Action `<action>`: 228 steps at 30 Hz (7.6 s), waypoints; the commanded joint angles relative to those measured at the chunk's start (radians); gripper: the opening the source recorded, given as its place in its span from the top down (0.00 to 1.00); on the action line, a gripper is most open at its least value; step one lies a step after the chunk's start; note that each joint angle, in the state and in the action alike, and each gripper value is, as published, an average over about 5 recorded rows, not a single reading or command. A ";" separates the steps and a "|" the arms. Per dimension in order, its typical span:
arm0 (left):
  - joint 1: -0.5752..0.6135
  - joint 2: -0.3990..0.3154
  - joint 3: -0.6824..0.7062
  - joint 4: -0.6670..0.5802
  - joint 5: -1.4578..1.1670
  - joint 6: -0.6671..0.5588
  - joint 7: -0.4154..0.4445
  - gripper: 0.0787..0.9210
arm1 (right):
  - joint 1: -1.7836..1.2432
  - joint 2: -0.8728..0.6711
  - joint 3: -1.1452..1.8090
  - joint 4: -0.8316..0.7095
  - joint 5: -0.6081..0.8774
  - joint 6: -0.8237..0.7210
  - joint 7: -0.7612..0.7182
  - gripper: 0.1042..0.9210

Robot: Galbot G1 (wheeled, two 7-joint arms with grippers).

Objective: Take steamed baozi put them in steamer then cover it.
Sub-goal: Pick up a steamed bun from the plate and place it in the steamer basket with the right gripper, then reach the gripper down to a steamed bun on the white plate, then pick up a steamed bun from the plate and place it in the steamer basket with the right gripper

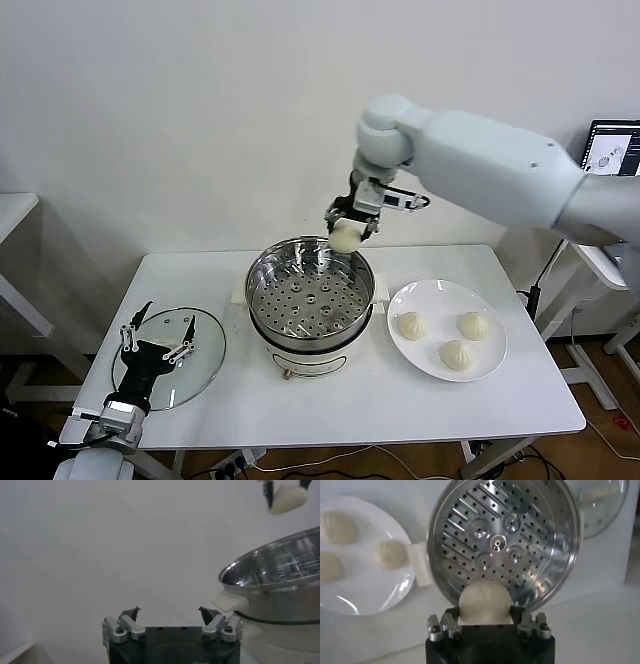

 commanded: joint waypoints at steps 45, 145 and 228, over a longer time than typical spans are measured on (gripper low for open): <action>-0.002 0.006 0.015 0.009 0.014 -0.011 -0.002 0.12 | -0.031 0.034 0.074 -0.144 0.067 0.023 0.043 0.12; -0.010 -0.010 0.025 -0.006 0.012 -0.018 -0.012 0.12 | -0.408 -0.387 0.134 -0.060 0.393 -0.892 0.027 0.30; 0.011 0.008 -0.063 -0.054 -0.021 -0.024 -0.010 0.12 | 0.051 -0.013 -0.088 0.113 0.805 -1.329 0.048 0.12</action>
